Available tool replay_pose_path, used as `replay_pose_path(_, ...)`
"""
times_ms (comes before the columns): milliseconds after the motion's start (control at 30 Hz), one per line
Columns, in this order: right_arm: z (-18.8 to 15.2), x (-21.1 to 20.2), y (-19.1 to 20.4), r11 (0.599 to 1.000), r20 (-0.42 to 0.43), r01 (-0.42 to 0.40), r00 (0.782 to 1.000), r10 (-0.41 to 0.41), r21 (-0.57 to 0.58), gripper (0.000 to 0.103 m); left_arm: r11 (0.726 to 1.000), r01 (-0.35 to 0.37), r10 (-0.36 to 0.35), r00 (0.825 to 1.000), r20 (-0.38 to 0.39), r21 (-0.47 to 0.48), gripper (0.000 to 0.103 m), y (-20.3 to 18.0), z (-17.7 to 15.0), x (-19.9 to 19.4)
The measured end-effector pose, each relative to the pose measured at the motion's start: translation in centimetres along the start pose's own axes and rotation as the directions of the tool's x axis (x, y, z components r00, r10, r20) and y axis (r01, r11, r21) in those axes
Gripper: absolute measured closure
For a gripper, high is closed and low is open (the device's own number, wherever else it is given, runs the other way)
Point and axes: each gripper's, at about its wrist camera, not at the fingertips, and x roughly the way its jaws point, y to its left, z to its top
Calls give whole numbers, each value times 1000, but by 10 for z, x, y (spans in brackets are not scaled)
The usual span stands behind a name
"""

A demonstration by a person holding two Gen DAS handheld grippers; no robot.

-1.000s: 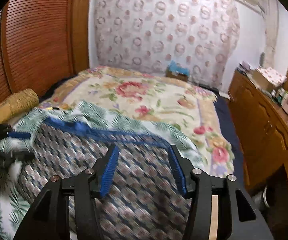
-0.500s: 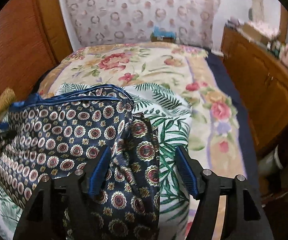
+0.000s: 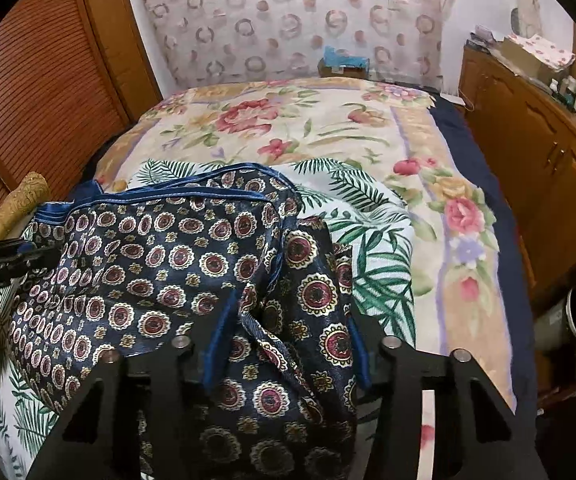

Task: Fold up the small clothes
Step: 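Lift the folded pants with both tools, gripping the blue waistband, then carry the pants toward the yellow pillow with both tools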

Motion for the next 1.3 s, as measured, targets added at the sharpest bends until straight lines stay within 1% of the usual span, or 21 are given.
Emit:
replay_pose_path(67,0,-1,0,1000,-6,-23,1000,24,13,73,1000,4,-4,1000,5,-2,96,-2,-1,-1)
replay_pose_path(100,-1,-2,0,999,-10,-36,999,36,21,81,1000,-2,2,1000,11,6,97,-4,-3,-4)
replay_pose_path(133,-2,-5,1,999,-7,-37,999,37,22,86,1000,-4,3,1000,17,9,97,-6,-5,-6)
replay_pose_path(200,-6,-10,6,1000,3,-15,1000,15,5,88,1000,11,-11,999,37,14,97,-11,-7,-16)
replay_pose_path(267,-10,-16,10,1000,16,0,1000,0,2,89,1000,20,-21,998,62,19,97,-15,-10,-29)
replay_pose_path(333,-14,-23,15,1000,27,14,1000,-14,2,89,999,45,-46,994,97,10,98,-19,-14,-47)
replay_pose_path(400,-19,-33,19,1000,54,6,999,-7,12,90,997,70,-72,989,133,13,98,-26,-20,-66)
replay_pose_path(533,-29,-51,29,1000,103,-10,995,8,19,90,996,73,-80,980,184,46,98,-41,-32,-98)
replay_pose_path(733,-40,-85,46,1000,180,-19,983,22,-23,91,995,38,-58,969,238,90,98,-49,-42,-141)
replay_pose_path(967,-43,-117,63,998,254,-17,967,33,-66,91,996,24,-52,946,321,89,98,-44,-47,-191)
replay_pose_path(1167,-37,-125,89,990,287,-38,955,76,-134,91,996,-32,-2,929,371,85,98,-25,-55,-230)
replay_pose_path(1300,-30,-114,106,980,287,-56,952,110,-190,91,995,-74,41,918,393,70,98,-4,-68,-254)
